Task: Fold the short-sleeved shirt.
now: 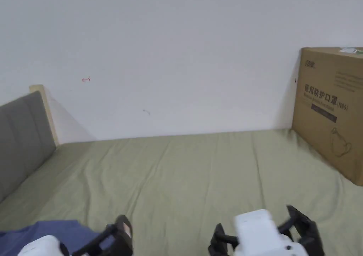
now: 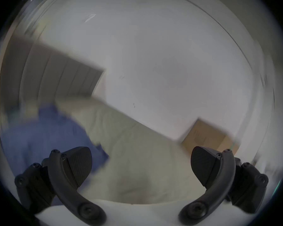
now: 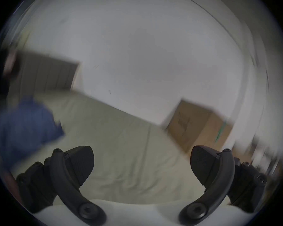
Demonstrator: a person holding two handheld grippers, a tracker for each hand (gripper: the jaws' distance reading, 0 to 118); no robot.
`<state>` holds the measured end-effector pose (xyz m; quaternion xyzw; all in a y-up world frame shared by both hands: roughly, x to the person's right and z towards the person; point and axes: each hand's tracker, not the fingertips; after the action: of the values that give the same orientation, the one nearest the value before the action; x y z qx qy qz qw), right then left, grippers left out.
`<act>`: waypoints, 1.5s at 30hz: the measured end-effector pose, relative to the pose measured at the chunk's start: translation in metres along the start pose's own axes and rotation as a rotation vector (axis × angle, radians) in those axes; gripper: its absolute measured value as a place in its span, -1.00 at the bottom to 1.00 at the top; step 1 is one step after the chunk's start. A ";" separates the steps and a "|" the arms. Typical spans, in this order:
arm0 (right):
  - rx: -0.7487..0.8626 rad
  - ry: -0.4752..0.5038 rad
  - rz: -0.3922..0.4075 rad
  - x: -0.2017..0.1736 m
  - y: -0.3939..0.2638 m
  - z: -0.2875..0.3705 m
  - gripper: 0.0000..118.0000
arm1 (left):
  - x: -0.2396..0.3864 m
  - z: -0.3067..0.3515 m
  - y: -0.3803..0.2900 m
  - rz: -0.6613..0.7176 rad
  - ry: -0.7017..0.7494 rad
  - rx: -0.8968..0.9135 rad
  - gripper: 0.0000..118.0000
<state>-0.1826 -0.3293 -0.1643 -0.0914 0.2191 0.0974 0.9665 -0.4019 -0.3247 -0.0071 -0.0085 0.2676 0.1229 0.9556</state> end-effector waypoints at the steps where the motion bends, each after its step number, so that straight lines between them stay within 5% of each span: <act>1: -0.069 0.005 -0.163 0.015 -0.003 -0.005 0.98 | 0.013 0.000 0.005 -0.165 0.019 -0.013 1.00; 2: -0.127 0.006 -0.296 0.027 -0.009 -0.010 0.98 | 0.026 -0.001 0.007 -0.317 0.049 -0.016 1.00; 4: -0.194 -0.029 -0.404 0.040 -0.027 -0.017 0.97 | 0.041 -0.001 -0.002 -0.450 0.102 0.025 1.00; 5: -0.156 -0.001 -0.396 0.042 -0.033 -0.016 0.97 | 0.043 -0.001 -0.005 -0.468 0.109 0.039 1.00; 9: 0.044 -0.038 -0.140 0.027 -0.026 0.003 0.97 | 0.049 0.002 -0.005 -0.326 0.081 -0.022 1.00; 14: 0.160 -0.018 -0.082 0.017 -0.009 0.019 0.97 | 0.036 -0.001 0.001 -0.183 0.057 -0.045 0.98; 16: 0.124 -0.049 -0.082 0.015 -0.006 0.018 0.78 | 0.033 0.000 0.002 -0.147 0.031 -0.050 0.58; 17: 0.134 -0.033 -0.104 0.015 -0.007 0.018 0.40 | 0.033 0.002 0.001 -0.134 0.012 -0.042 0.17; 18: 0.143 -0.026 -0.113 0.016 -0.010 0.020 -0.51 | 0.032 0.003 0.001 -0.135 0.012 -0.040 -0.45; 19: 0.138 -0.053 -0.110 0.013 -0.010 0.020 -0.87 | 0.033 0.003 0.000 -0.154 0.015 -0.036 -0.88; 20: 0.118 -0.105 -0.091 0.013 -0.012 0.017 -0.87 | 0.034 0.002 -0.001 -0.173 0.020 -0.041 -0.99; 37: 0.128 0.005 -0.082 0.011 -0.002 0.016 -1.00 | 0.028 0.008 0.003 -0.191 0.073 -0.004 -1.00; 45: 0.155 0.292 -0.070 -0.057 0.026 0.012 -1.00 | -0.028 0.053 0.030 -0.098 0.253 0.034 -1.00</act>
<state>-0.2340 -0.3102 -0.1322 -0.0375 0.3606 0.0319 0.9314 -0.4048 -0.2976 0.0540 -0.0209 0.3873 0.0695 0.9191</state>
